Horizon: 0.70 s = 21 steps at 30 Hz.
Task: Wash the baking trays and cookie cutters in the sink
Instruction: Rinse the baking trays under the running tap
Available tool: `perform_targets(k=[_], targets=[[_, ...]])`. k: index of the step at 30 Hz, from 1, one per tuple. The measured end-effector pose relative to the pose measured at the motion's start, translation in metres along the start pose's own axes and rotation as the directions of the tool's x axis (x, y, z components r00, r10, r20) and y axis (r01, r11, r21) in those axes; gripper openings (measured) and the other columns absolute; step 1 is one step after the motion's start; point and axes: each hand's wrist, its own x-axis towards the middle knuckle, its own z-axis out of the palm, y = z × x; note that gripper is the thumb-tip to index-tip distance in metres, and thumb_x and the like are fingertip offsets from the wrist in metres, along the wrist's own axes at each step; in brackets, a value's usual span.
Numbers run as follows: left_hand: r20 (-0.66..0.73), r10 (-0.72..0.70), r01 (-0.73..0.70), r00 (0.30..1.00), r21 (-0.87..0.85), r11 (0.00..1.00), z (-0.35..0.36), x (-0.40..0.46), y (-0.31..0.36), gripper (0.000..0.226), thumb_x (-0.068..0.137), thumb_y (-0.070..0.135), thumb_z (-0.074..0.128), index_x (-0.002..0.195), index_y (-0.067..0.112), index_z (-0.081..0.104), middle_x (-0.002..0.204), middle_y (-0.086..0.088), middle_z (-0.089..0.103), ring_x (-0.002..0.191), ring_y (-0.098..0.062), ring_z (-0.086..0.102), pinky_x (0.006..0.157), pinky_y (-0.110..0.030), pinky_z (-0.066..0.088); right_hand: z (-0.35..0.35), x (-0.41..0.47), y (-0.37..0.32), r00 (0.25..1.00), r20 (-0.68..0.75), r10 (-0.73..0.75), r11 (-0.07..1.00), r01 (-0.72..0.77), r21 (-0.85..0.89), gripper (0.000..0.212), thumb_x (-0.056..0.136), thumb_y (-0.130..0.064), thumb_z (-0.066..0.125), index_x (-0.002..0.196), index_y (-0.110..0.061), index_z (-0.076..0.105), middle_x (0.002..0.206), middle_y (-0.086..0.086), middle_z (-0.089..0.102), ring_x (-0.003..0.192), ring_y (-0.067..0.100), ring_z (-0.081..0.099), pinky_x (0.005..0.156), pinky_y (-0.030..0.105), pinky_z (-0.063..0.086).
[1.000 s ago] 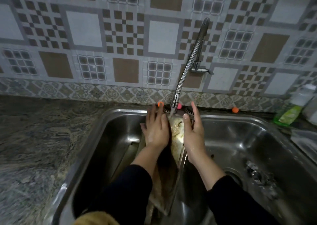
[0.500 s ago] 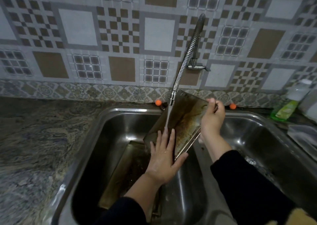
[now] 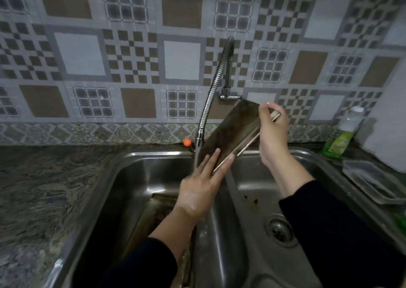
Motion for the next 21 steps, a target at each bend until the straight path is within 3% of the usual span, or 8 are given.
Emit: perform_targets(k=[3, 5, 7, 9, 10, 13, 18, 21], targets=[[-0.092, -0.006, 0.007, 0.996, 0.016, 1.0, -0.006, 0.021, 0.008, 0.114, 0.067, 0.007, 0.079, 0.152, 0.026, 0.006, 0.147, -0.001, 0.045, 0.091, -0.017, 0.071, 0.038, -0.019, 0.038, -0.003, 0.015, -0.02, 0.996, 0.084, 0.014, 0.997, -0.007, -0.077, 0.025, 0.077, -0.053, 0.064, 0.099, -0.047, 0.055, 0.124, 0.0, 0.057, 0.111, 0.02, 0.057, 0.098, 0.05, 0.047], [-0.19, -0.02, 0.024, 0.981, 0.02, 1.0, -0.004, 0.034, 0.02, 0.104, 0.059, 0.001, 0.082, 0.147, 0.022, 0.029, 0.134, -0.004, 0.059, 0.057, -0.02, 0.067, 0.034, -0.019, 0.024, -0.012, 0.023, -0.029, 0.986, 0.167, -0.006, 0.997, 0.019, -0.077, 0.036, 0.081, -0.052, 0.064, 0.115, -0.047, 0.05, 0.128, -0.002, 0.054, 0.114, 0.019, 0.055, 0.1, 0.048, 0.046], [-0.248, -0.078, 0.059, 0.966, -0.084, 0.995, 0.002, 0.046, 0.034, 0.091, 0.068, -0.001, 0.074, 0.145, 0.022, 0.032, 0.126, -0.01, 0.063, 0.045, -0.025, 0.062, 0.03, -0.021, 0.03, -0.023, 0.031, -0.035, 0.966, 0.259, -0.024, 0.99, 0.058, -0.127, 0.049, 0.089, -0.051, 0.056, 0.134, -0.044, 0.038, 0.137, -0.006, 0.045, 0.123, 0.017, 0.048, 0.104, 0.044, 0.042], [-0.267, -0.147, 0.069, 0.952, -0.282, 0.957, 0.007, 0.058, 0.051, 0.073, 0.087, 0.001, 0.057, 0.148, 0.025, 0.026, 0.125, -0.015, 0.062, 0.06, -0.029, 0.068, 0.04, -0.031, 0.049, -0.042, 0.042, -0.031, 0.961, 0.273, -0.038, 0.938, 0.129, -0.323, 0.057, 0.093, -0.056, 0.044, 0.145, -0.047, 0.024, 0.151, -0.002, 0.027, 0.137, 0.022, 0.031, 0.112, 0.045, 0.031], [-0.262, -0.185, 0.07, 0.947, -0.395, 0.916, 0.01, 0.062, 0.059, 0.069, 0.093, 0.002, 0.05, 0.149, 0.028, 0.022, 0.129, -0.013, 0.06, 0.08, -0.027, 0.07, 0.056, -0.035, 0.057, -0.054, 0.048, -0.025, 0.969, 0.245, -0.032, 0.865, 0.149, -0.478, 0.056, 0.094, -0.059, 0.037, 0.146, -0.048, 0.019, 0.156, 0.0, 0.017, 0.142, 0.025, 0.022, 0.115, 0.046, 0.024], [-0.176, -0.278, 0.082, 0.945, -0.692, 0.717, 0.014, 0.071, 0.083, 0.06, 0.1, 0.008, 0.04, 0.152, 0.032, 0.022, 0.135, 0.013, 0.051, 0.119, 0.006, 0.05, 0.099, -0.017, 0.042, -0.102, 0.054, -0.001, 0.988, 0.136, 0.075, 0.616, 0.061, -0.786, 0.054, 0.096, -0.059, 0.026, 0.147, -0.05, 0.011, 0.16, 0.003, -0.006, 0.147, 0.031, 0.004, 0.117, 0.049, 0.013], [0.032, -0.386, 0.239, 0.922, -0.831, 0.502, 0.031, 0.069, 0.12, 0.051, 0.101, 0.008, 0.04, 0.148, 0.026, 0.029, 0.119, 0.036, 0.046, 0.107, 0.028, 0.045, 0.091, 0.002, 0.033, -0.168, 0.043, 0.039, 0.958, 0.085, 0.275, 0.69, -0.135, -0.711, 0.059, 0.099, -0.045, 0.037, 0.15, -0.042, 0.006, 0.161, 0.006, 0.002, 0.147, 0.027, 0.008, 0.114, 0.043, 0.018], [0.166, -0.39, 0.328, 0.906, -0.857, 0.398, 0.044, 0.055, 0.135, 0.048, 0.103, 0.013, 0.036, 0.147, 0.031, 0.029, 0.125, 0.037, 0.043, 0.117, 0.023, 0.041, 0.095, 0.001, 0.03, -0.193, 0.037, 0.061, 0.938, 0.06, 0.342, 0.694, -0.209, -0.689, 0.065, 0.098, -0.039, 0.047, 0.151, -0.037, 0.01, 0.161, 0.004, 0.007, 0.146, 0.026, 0.013, 0.115, 0.043, 0.02]])
